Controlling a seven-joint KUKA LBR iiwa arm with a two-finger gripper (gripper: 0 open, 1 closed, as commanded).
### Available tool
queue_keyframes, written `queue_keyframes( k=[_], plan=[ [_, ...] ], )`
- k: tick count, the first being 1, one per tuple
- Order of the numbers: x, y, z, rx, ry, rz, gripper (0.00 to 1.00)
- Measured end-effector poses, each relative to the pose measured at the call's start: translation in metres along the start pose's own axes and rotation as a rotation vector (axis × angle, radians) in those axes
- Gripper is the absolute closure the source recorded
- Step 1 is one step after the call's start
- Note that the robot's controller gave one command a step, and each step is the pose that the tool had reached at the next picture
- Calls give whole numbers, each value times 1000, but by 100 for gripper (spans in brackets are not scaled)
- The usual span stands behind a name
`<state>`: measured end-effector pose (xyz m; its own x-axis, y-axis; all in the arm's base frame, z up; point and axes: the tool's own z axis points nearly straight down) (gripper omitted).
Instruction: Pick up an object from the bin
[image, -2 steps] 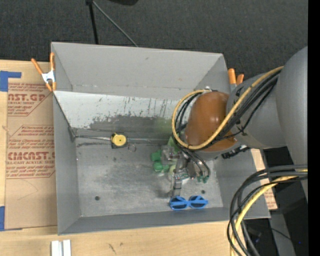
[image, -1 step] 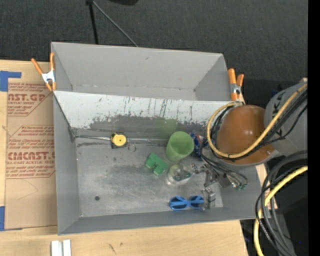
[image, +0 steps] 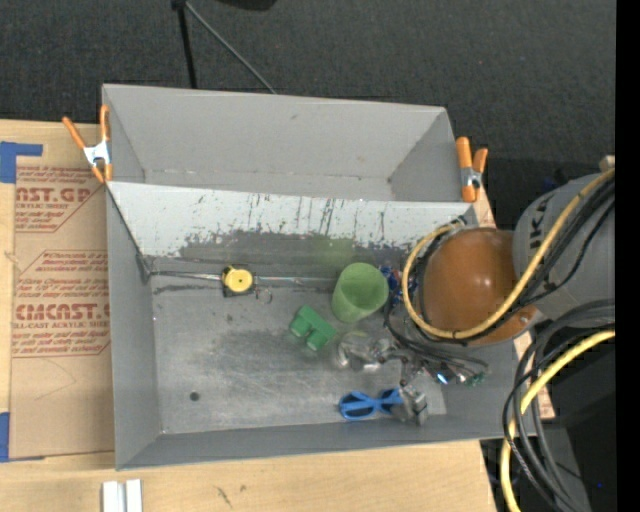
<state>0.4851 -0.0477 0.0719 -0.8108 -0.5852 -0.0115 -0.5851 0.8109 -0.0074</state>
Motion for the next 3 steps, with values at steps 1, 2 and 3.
queue_keyframes(
  k=[1, 2, 3],
  plan=[
    [2, 2, 2, -6, 8, 0, 100],
    [-29, -28, -121, -1, 3, 33, 100],
    [-7, -24, -157, -5, 8, 17, 100]
  ],
)
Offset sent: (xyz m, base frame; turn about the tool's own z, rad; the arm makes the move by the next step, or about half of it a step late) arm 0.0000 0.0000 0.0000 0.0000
